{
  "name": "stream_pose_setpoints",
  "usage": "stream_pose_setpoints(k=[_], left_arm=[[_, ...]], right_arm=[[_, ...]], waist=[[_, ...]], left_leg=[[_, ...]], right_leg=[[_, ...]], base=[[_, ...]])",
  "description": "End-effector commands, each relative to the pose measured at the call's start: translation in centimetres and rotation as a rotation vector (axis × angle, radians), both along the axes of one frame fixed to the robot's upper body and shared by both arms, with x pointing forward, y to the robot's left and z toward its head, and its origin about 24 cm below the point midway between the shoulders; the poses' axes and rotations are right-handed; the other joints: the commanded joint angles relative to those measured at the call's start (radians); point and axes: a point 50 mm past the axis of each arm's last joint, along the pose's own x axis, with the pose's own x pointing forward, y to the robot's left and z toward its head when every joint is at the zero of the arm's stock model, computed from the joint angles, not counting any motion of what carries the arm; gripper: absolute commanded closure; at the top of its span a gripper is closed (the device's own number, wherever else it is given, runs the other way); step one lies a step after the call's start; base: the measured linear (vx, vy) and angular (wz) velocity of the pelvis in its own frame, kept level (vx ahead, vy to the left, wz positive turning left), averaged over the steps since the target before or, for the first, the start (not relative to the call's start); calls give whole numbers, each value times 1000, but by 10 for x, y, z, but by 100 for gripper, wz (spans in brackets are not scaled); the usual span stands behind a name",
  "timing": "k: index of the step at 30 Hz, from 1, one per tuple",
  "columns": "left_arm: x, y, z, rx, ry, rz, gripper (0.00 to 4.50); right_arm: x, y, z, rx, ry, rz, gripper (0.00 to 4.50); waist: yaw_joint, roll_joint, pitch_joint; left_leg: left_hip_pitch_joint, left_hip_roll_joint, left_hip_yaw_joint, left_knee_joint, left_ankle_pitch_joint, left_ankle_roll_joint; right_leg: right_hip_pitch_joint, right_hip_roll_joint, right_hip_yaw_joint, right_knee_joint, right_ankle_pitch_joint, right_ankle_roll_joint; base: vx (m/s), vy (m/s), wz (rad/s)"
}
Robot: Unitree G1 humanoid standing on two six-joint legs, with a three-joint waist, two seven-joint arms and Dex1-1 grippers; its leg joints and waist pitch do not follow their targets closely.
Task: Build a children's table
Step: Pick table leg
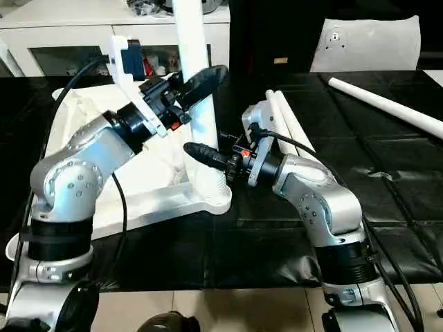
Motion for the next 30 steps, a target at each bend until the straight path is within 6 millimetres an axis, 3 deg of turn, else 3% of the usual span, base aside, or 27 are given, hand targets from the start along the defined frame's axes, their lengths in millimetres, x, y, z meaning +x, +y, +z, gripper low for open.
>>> stream_pose_setpoints(k=[1, 4, 10, 14, 15, 21, 22, 30], left_arm=[[3, 4, -5, 31, 23, 57, 262], [3, 4, -7, 28, 46, 72, 269], [7, 6, -11, 36, 63, 105, 270], [5, 6, -8, 32, 37, 96, 270], [5, 6, -8, 30, 41, 99, 270], [11, 10, -6, 46, 56, 139, 270], [12, 11, -6, 50, 58, 146, 270], [19, 18, -2, 63, 45, 177, 270]], right_arm=[[1, -1, 6, 7, -39, -12, 264], [1, -2, 6, 8, -43, -18, 264], [1, -4, 6, 6, -49, -34, 264], [1, -3, 7, 3, -53, -37, 264], [1, -3, 7, 3, -54, -36, 264], [2, -3, 6, -3, -39, -57, 264], [3, -3, 6, 1, -33, -57, 208], [8, -7, 7, 17, -45, -122, 138]], waist=[[-4, -13, -73], [-5, -11, -74], [-6, -16, -74], [-4, -10, -73], [-7, -17, -73], [-7, -16, -73], [-7, -16, -73], [-10, -12, -76]], left_leg=[[45, 157, -89, -76, -150, 7], [46, 158, -90, -78, -153, -3], [43, 156, -87, -75, -146, 3], [45, 157, -89, -75, -151, 3], [45, 158, -89, -78, -156, 0], [45, 157, -88, -77, -150, -3], [46, 155, -87, -76, -151, -2], [49, 158, -89, -79, -147, -11]], right_leg=[[24, -164, 77, -76, -24, -188], [24, -162, 76, -73, -9, -189], [27, -166, 77, -76, -6, -192], [24, -165, 77, -76, -18, -189], [24, -163, 77, -76, -20, -188], [24, -164, 77, -74, -12, -189], [23, -165, 78, -76, -14, -190], [20, -162, 76, -73, -2, -182]], base=[[0, 0, 0], [0, 0, 0], [0, 0, 0], [0, 0, 0], [0, 0, 0], [0, 0, 0], [0, 0, 0], [0, 0, 0]])
